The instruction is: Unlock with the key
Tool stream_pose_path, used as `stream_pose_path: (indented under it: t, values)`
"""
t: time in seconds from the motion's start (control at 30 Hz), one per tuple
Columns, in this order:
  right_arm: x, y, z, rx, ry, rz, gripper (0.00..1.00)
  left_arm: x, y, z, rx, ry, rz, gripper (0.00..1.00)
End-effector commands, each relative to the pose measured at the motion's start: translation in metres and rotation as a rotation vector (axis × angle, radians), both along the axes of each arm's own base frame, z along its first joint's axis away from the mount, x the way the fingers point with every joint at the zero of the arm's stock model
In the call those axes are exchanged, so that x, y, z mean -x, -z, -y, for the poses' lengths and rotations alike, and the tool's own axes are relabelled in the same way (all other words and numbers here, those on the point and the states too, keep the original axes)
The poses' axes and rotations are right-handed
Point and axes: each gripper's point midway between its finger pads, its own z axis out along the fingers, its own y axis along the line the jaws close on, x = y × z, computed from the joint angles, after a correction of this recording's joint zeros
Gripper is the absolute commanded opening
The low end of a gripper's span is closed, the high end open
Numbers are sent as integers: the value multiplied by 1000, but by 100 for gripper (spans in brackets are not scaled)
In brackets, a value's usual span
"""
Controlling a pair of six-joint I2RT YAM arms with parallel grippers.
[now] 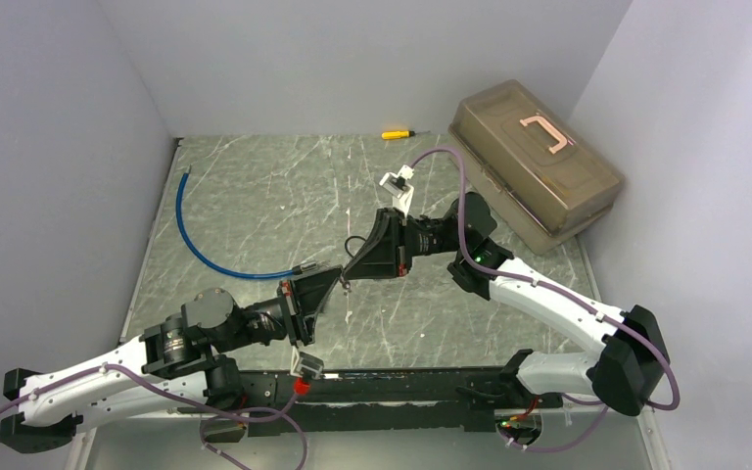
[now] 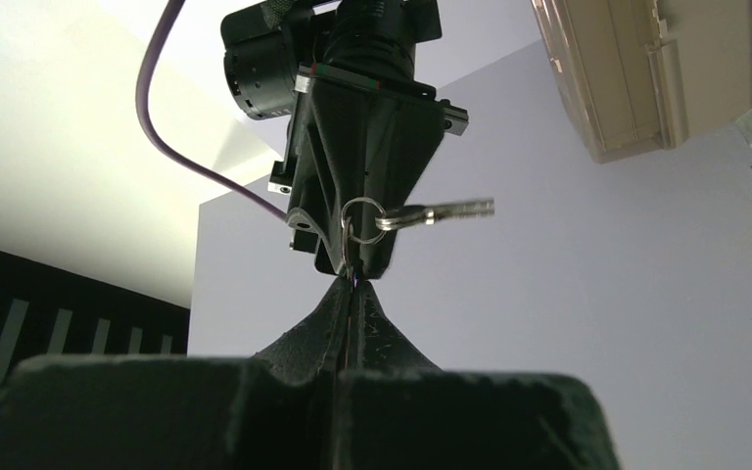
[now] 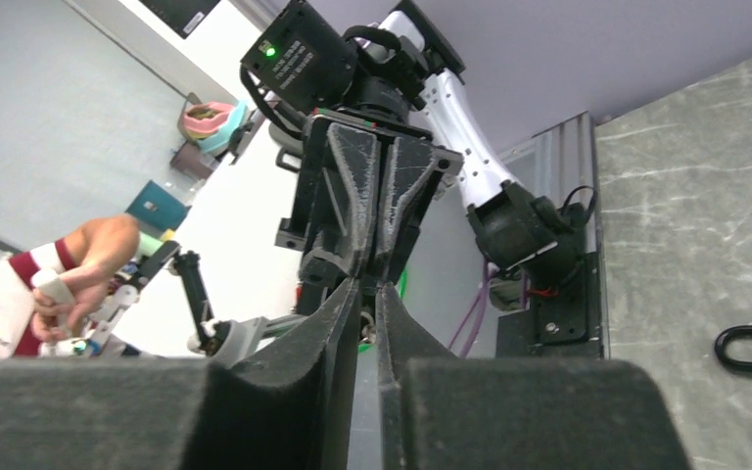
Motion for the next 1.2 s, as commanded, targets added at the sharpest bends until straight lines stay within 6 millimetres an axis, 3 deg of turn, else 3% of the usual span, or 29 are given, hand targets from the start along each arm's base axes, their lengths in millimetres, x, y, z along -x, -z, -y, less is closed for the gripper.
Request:
stream_pose_path:
  t: [0.0,0.03,0.43,0.47,0.53,0.57,0.67,0.93,1.17]
  values:
    - [23,-10,7,-41,-103,63,4,5,-25,-1,-82,-48,353,0]
    - [23,-10,7,-37,-103,64,0,5,-24,-1,-84,-47,354,0]
    - [34,-13,17,-43,-150,48,0,15,-19,0,-109,7,362,0]
    - [32,-14,16,-35,-148,38,3,15,-17,0,-115,10,368,0]
    - [30,-13,15,-9,-154,21,29,16,-17,-1,-115,12,370,0]
    - [30,-13,15,-2,-164,17,37,16,-18,-2,-114,10,372,0]
    - [32,-17,17,-3,-170,20,47,17,-18,-3,-112,9,377,0]
    - [25,-24,11,-9,-142,24,36,18,-19,-2,-105,13,384,0]
    - [18,-19,5,3,-130,-3,26,19,-21,-2,-99,17,394,0]
